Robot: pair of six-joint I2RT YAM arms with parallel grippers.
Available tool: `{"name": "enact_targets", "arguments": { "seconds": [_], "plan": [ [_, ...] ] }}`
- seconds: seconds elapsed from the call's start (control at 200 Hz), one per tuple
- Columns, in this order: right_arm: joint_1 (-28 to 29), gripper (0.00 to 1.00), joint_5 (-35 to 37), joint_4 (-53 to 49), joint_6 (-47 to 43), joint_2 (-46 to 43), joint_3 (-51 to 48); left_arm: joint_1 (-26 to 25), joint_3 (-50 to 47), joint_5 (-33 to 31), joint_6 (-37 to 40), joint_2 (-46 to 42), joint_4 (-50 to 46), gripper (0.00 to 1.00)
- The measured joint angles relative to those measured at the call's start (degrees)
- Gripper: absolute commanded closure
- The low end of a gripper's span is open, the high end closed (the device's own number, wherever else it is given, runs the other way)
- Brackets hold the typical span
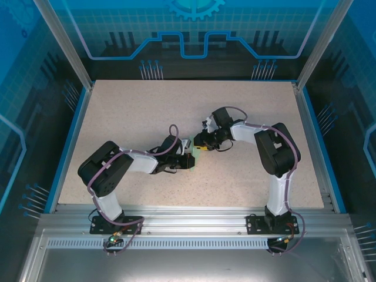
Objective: Fold a paper plane with a square sheet of paper (fold left side to right side)
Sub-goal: Fold the wing for the fifth time at the center of the table.
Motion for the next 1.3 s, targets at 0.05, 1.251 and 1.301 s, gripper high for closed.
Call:
{"name": "enact_targets", "arguments": {
  "seconds": [0.05,1.251,1.301],
  "plan": [
    [0.02,0.67,0.00,0.00,0.00,0.33,0.28,0.00,0.00,0.00,0.00,0.00,0.00,0.92],
    [0.85,0.67,2.34,-5.57,-2.16,5.44,6.40,0.04,-5.57,0.55,-1.05,-12.52,-5.11,0.65],
    [0.85,0.67,2.34,-5.68,-2.16,5.46,6.54,0.04,-5.57,0.33,-1.01,-15.26,-6.47,0.65]
  ]
}}
